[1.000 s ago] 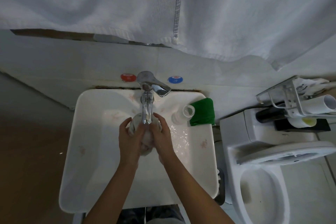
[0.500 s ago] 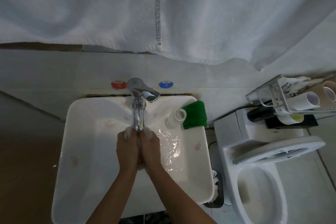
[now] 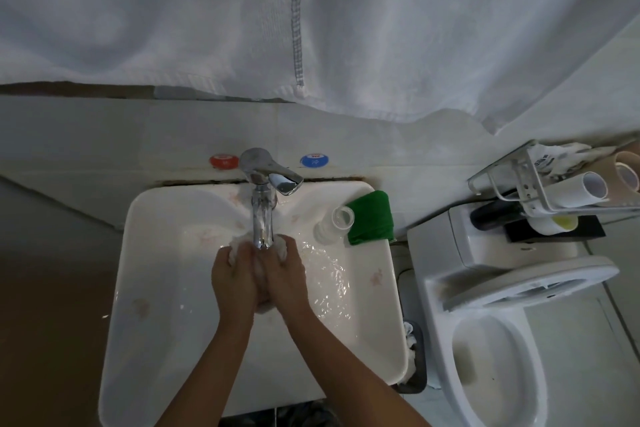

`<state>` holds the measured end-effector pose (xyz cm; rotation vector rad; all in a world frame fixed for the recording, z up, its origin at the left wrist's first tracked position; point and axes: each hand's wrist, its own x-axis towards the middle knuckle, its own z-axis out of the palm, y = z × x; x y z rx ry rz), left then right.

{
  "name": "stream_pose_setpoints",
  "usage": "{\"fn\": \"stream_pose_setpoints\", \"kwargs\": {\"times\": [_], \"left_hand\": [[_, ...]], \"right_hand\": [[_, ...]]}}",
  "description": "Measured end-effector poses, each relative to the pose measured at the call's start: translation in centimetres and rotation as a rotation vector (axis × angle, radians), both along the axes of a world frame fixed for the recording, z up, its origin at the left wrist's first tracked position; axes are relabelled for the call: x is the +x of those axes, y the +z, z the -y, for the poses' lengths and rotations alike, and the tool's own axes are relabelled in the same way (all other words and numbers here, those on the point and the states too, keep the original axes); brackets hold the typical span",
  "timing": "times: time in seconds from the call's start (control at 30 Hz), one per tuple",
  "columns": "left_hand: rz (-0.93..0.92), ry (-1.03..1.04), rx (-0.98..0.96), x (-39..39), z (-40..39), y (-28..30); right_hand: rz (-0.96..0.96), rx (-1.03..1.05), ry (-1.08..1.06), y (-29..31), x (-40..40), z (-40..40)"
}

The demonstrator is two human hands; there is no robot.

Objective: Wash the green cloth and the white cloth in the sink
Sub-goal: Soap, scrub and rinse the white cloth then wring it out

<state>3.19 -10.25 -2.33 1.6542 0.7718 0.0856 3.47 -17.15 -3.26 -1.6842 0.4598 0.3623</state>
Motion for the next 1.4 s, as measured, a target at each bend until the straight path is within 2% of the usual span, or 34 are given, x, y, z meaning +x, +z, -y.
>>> {"fn": "stream_pose_setpoints", "kwargs": {"times": [0.1, 0.23, 0.33, 0.43, 0.6, 0.67, 0.8, 0.9, 1.07, 1.2, 1.3, 1.4], "left_hand": [[-0.010, -0.068, -0.121, 0.2, -1.0, -0.2], [-0.048, -0.214, -0.211, 0.1, -2.4, -0.8], [-0.040, -0.266, -0.157, -0.3, -1.5, -0.2], [-0.057, -0.216, -0.064, -1.1, 0.0, 0.4], [-0.105, -0.108, 0.158, -1.5, 1.2, 0.8], [-0.107, -0.085, 0.158, -2.0, 1.0, 0.5], [-0.147, -0.040, 0.068, -2.5, 0.2, 0.2], [-0.158, 0.025, -0.059, -2.4, -0.5, 0.8], [-0.077, 0.028, -0.140, -1.9, -2.3, 3.4], [-0.030, 0.131, -0.248, -1.1, -3.1, 5.9], [0.024, 0.137, -0.281, -0.8, -3.4, 8.1], [0.064, 0.135, -0.314, -0.7, -3.6, 9.9]], "right_hand": [[-0.088, 0.066, 0.048, -0.1, 0.2, 0.3], [-0.075, 0.144, 0.030, 0.2, 0.1, 0.8], [-0.043, 0.132, -0.081, 0.2, -0.2, 0.4], [-0.055, 0.089, -0.190, 0.7, -0.2, -0.5], [-0.181, 0.134, -0.187, 1.4, -1.1, -0.7], [-0.233, 0.108, -0.171, 1.2, -1.2, -0.7], [-0.095, -0.116, -0.093, 1.0, -1.9, -1.1], [-0.080, -0.111, -0.063, 2.1, -2.7, -1.5], [-0.056, -0.157, 0.159, 5.0, -2.1, -0.2], [0.090, -0.226, 0.015, 10.1, 0.2, 1.7], [0.191, -0.134, -0.125, 13.0, 2.8, 2.2], [0.202, -0.095, -0.141, 13.6, 5.1, 2.0]]}}
